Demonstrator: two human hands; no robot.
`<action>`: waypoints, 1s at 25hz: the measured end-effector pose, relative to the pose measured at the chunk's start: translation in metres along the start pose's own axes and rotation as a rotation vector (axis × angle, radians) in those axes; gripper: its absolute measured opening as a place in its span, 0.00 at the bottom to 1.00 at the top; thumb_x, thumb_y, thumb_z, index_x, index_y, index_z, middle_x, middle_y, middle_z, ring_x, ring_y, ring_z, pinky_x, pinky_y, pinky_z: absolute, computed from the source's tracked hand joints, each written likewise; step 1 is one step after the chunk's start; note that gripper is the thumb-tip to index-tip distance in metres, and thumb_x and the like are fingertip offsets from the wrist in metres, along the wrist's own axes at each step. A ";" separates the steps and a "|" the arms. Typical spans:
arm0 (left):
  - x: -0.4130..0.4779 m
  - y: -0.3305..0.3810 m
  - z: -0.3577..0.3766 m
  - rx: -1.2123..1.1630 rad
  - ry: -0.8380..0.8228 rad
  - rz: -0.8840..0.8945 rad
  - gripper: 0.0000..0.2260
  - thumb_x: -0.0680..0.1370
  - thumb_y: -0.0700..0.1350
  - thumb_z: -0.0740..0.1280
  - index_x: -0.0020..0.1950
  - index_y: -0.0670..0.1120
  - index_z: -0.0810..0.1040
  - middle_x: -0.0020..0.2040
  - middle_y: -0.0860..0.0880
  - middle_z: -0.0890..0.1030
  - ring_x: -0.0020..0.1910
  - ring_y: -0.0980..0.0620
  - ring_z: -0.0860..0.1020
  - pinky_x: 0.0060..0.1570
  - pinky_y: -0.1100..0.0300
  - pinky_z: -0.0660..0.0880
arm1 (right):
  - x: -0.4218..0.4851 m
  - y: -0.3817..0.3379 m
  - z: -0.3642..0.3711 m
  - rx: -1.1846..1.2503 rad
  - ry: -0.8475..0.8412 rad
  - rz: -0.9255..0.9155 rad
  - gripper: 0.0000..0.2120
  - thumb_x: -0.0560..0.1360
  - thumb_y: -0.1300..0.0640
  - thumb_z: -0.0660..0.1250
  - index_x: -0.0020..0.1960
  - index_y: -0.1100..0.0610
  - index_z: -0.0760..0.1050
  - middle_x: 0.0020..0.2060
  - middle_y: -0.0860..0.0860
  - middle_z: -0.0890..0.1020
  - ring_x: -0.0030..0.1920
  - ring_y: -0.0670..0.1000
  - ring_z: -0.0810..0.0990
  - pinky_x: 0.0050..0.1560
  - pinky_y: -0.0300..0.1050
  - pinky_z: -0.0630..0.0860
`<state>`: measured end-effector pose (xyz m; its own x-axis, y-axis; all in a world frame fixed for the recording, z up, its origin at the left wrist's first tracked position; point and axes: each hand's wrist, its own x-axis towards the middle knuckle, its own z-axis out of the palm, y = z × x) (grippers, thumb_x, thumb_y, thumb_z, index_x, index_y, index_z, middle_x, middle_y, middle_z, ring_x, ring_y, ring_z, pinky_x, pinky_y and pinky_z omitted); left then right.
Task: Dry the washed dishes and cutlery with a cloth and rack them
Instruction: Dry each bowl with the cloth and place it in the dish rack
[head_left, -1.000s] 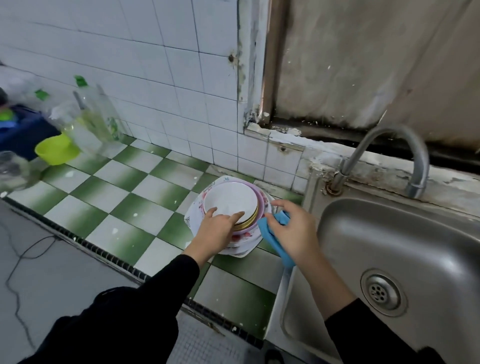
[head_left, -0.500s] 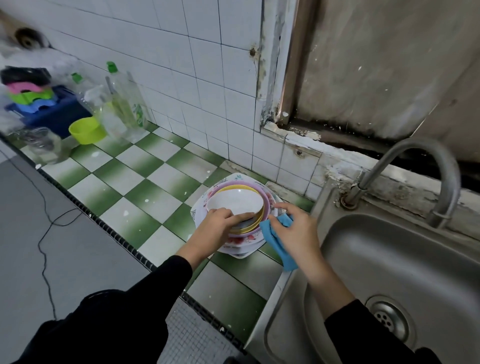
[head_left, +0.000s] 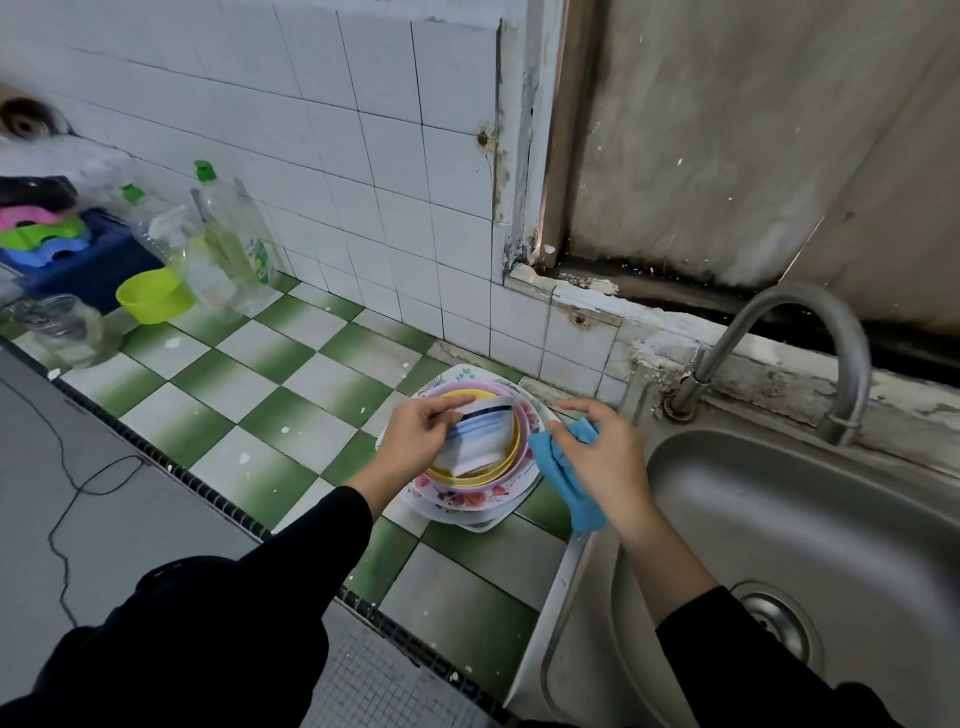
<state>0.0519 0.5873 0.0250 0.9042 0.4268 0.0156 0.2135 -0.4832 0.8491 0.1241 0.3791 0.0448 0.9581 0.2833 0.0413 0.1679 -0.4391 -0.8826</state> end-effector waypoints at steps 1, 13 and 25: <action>0.003 0.003 -0.002 -0.047 0.011 -0.035 0.14 0.80 0.35 0.63 0.59 0.49 0.81 0.39 0.51 0.80 0.30 0.60 0.70 0.33 0.70 0.69 | 0.000 0.001 -0.001 0.001 -0.002 0.005 0.09 0.75 0.58 0.71 0.55 0.53 0.80 0.45 0.44 0.77 0.40 0.33 0.73 0.39 0.19 0.66; -0.007 0.043 -0.027 -0.274 0.159 -0.093 0.09 0.80 0.38 0.65 0.57 0.44 0.81 0.49 0.47 0.83 0.43 0.56 0.79 0.44 0.65 0.76 | -0.003 -0.039 -0.016 0.632 0.098 0.197 0.05 0.72 0.62 0.74 0.42 0.53 0.82 0.41 0.53 0.85 0.40 0.50 0.82 0.41 0.43 0.80; -0.038 0.131 -0.030 -1.080 0.501 -0.090 0.07 0.79 0.34 0.64 0.49 0.43 0.81 0.44 0.45 0.83 0.42 0.50 0.81 0.47 0.58 0.80 | -0.003 -0.139 0.024 -0.004 0.334 -0.517 0.11 0.74 0.46 0.65 0.52 0.48 0.81 0.55 0.47 0.79 0.59 0.50 0.74 0.62 0.48 0.70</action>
<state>0.0344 0.5309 0.1518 0.6058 0.7929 -0.0657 -0.3700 0.3540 0.8590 0.0920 0.4598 0.1562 0.7731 0.1789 0.6085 0.6306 -0.3196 -0.7072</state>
